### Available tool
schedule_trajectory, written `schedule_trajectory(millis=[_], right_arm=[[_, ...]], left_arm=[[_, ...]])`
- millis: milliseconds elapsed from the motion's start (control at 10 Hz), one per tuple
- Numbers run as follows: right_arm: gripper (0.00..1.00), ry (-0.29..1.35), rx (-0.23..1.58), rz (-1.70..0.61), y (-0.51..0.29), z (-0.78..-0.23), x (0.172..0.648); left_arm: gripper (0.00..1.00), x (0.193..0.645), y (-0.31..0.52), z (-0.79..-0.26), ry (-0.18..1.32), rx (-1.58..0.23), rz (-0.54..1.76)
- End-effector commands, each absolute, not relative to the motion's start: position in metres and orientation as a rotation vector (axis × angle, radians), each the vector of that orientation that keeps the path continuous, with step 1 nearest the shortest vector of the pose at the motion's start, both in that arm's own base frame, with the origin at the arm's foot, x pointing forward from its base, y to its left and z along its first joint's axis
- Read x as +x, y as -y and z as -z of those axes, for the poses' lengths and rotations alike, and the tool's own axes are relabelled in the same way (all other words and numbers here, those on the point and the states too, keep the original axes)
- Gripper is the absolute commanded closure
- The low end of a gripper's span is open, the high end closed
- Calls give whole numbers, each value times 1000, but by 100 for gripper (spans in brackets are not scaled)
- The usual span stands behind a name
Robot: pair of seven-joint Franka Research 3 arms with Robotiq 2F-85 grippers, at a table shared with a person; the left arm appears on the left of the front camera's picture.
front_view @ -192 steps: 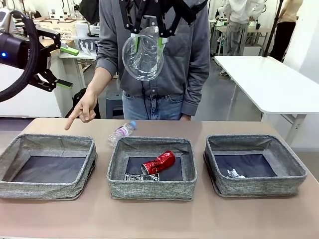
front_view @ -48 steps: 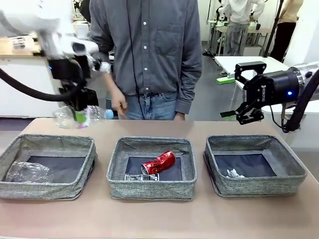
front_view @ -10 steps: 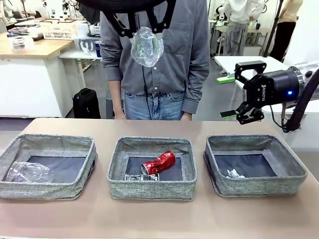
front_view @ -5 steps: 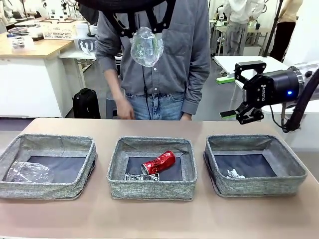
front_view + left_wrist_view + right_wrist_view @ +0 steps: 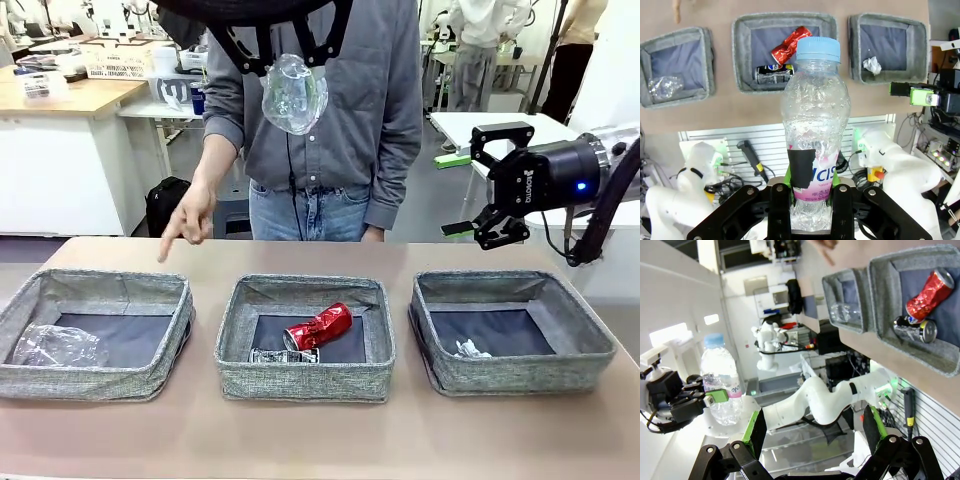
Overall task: Sort the waste into the appropriate baskets.
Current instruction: Place the picked waste into the Fabric basket indicated by the person.
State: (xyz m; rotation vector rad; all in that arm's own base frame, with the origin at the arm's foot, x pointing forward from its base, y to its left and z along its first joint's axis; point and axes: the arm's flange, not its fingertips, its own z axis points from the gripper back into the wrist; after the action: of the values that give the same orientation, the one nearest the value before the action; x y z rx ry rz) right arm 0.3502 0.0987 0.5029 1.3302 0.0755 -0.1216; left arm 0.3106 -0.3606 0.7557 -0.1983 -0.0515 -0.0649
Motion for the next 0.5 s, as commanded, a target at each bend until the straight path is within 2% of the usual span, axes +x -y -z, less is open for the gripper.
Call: schedule_trajectory(millis=[0,400], right_arm=[[0,-78,1346,129,-100,-505,350],[0,-78,1346,129,-100,-505,350]], left_arm=[[76,308,355,-757,65,-190,76],[76,308,355,-757,65,-190,76]])
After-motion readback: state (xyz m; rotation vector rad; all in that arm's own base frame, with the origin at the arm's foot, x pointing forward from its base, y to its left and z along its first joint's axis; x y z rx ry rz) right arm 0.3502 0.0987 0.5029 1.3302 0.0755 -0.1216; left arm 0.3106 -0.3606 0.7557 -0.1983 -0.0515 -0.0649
